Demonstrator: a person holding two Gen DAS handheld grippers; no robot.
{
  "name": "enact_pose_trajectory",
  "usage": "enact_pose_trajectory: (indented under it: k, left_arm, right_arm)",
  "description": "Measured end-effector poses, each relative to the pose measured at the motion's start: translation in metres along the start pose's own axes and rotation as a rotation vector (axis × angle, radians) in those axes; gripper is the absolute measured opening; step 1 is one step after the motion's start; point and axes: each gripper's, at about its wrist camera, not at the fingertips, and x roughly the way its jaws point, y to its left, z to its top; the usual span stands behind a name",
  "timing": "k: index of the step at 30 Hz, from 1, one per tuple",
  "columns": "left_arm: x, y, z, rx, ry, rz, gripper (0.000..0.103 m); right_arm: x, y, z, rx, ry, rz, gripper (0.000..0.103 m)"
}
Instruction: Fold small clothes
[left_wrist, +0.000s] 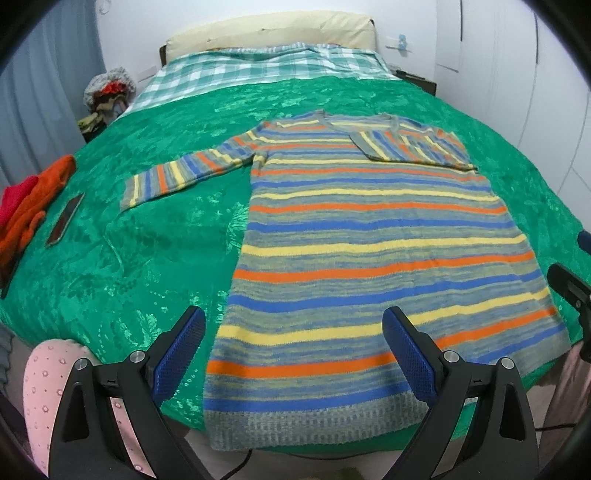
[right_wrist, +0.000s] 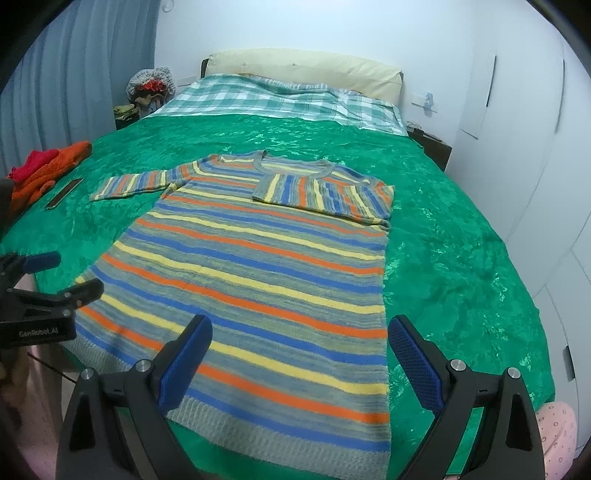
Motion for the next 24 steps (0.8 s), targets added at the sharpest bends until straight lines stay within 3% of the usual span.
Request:
enact_pose_trajectory:
  k: [7,13,17,24]
  left_arm:
    - [-0.005,-0.005,-0.001,0.027,0.02,-0.082,0.1]
    - [0.0,-0.017,-0.006,0.106,0.049,-0.096,0.102]
    - [0.005,-0.018,-0.007,0.082,0.083,-0.164,0.102]
    - [0.011,-0.006,-0.006,-0.002,0.109,-0.172,0.102]
  right_arm:
    - [-0.005,-0.001,-0.001,0.009,-0.01,-0.006,0.095]
    - [-0.006,-0.005,-0.002,0.018,-0.006,0.0,0.095]
    - [-0.005,-0.009,-0.001,0.034,-0.004,0.003,0.095]
    - [0.004,-0.012,-0.002,0.051,0.012,0.025,0.095]
